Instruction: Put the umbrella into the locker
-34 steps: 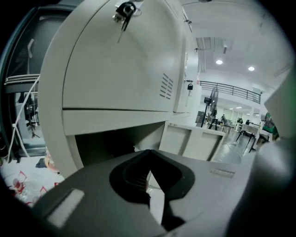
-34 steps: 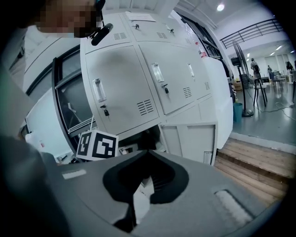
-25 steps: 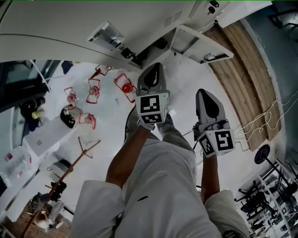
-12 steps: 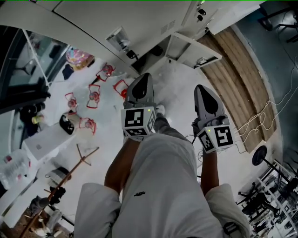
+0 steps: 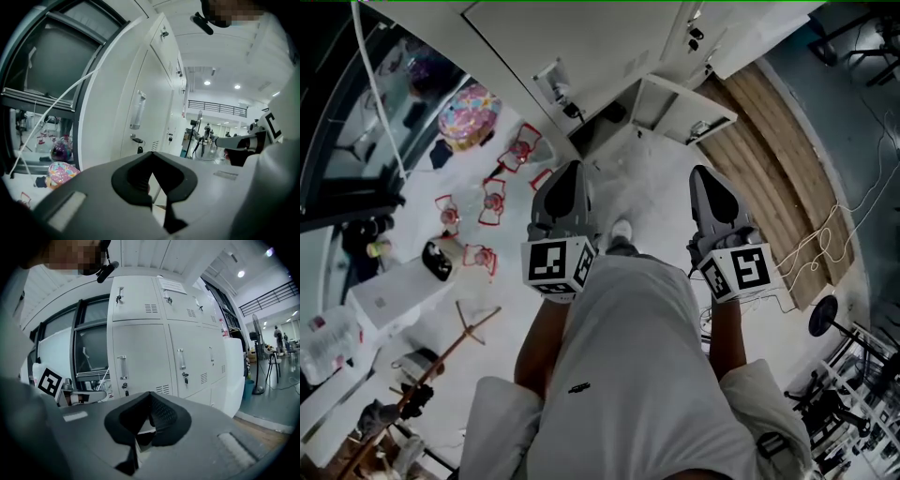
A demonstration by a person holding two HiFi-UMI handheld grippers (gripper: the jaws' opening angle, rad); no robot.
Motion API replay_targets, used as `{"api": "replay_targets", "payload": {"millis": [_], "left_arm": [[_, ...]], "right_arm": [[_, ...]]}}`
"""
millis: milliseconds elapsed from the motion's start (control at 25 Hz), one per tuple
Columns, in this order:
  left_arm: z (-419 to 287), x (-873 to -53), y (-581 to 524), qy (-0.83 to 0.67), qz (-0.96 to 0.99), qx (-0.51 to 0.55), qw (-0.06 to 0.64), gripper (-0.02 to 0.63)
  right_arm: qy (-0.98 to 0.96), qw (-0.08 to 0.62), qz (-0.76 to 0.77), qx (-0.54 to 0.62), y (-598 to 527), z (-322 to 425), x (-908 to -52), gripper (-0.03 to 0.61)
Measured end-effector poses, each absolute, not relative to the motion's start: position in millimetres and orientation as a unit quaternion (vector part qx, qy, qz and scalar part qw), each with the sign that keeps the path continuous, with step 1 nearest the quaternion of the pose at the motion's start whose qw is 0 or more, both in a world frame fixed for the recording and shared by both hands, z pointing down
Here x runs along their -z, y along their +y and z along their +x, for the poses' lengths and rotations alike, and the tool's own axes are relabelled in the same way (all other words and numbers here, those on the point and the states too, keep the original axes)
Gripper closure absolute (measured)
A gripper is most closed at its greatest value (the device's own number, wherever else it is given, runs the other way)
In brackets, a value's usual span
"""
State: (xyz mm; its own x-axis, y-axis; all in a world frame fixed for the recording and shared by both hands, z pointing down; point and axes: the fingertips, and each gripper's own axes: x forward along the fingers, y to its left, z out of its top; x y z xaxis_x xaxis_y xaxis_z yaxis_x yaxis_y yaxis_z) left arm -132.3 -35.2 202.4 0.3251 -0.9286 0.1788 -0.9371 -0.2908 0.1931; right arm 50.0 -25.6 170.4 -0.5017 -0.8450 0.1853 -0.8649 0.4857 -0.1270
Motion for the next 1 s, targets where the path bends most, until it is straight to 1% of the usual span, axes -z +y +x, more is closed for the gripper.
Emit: {"api": "replay_targets", "payload": {"millis": [320, 640, 1000], "left_arm": [[-145, -182, -21, -0.577, 0.809, -0.021, 0.109, 0.595], [-151, -165, -9, -0.584, 0.805, -0.018, 0.106, 0.595], [-161, -150, 0, -0.592, 0.800, -0.003, 0.098, 0.595]], "right_arm": [[-0.863, 0.047, 0.495, -0.086, -22, 52, -159, 0.577], [-0.852, 0.043, 0.516, -0.073, -24, 66, -153, 0.577], [-0.858, 0.036, 0.509, -0.066, -22, 58, -148, 0.577]]}}
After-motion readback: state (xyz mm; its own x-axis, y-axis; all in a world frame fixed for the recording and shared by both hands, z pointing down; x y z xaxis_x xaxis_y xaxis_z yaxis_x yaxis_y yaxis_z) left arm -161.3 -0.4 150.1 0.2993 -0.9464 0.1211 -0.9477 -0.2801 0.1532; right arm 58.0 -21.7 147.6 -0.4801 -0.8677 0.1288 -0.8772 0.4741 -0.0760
